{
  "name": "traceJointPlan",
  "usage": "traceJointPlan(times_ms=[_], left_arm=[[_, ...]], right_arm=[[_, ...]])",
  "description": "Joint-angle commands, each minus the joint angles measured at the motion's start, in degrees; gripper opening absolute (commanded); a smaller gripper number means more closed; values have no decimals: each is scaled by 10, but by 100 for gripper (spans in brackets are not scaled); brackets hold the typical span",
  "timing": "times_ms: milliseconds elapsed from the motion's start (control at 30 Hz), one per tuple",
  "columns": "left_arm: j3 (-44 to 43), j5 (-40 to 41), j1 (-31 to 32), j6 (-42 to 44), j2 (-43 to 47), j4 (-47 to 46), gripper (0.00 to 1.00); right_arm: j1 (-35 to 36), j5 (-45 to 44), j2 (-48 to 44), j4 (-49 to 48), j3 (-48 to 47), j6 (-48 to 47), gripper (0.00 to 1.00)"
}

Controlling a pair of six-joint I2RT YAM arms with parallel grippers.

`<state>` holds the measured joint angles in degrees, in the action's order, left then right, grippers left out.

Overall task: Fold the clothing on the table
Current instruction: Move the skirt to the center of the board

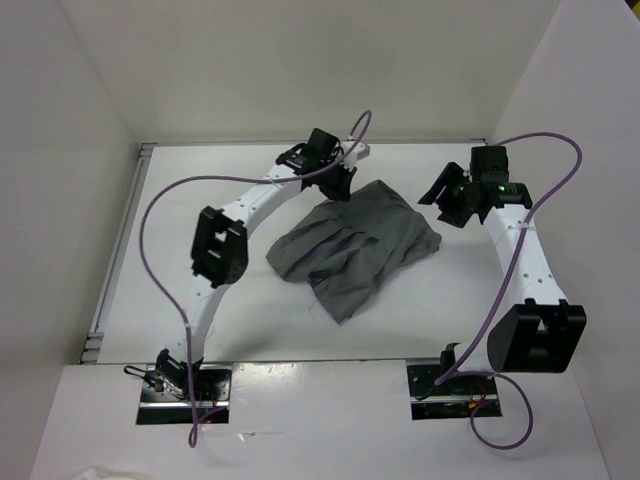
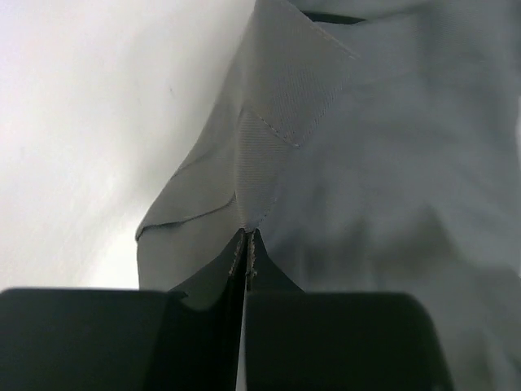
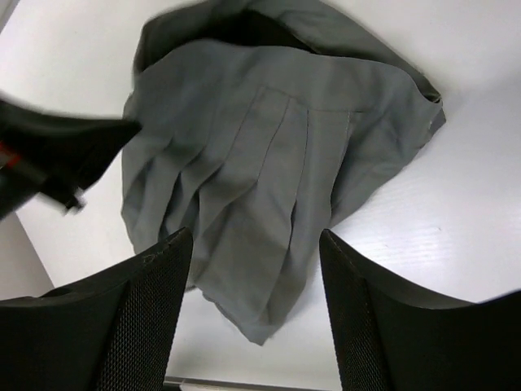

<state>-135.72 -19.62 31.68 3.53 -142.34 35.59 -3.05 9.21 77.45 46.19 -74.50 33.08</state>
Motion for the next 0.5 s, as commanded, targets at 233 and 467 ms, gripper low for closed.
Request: traceJointPlan(times_ms=[233,467], left_arm=[[467,23,-31,-146,405,-148,0],[551,53,-64,-219,419,-207,0]], right_arm=[[-4,58,39,-94,33,-22,69],[-4,93,103,-99,5,-50,66]])
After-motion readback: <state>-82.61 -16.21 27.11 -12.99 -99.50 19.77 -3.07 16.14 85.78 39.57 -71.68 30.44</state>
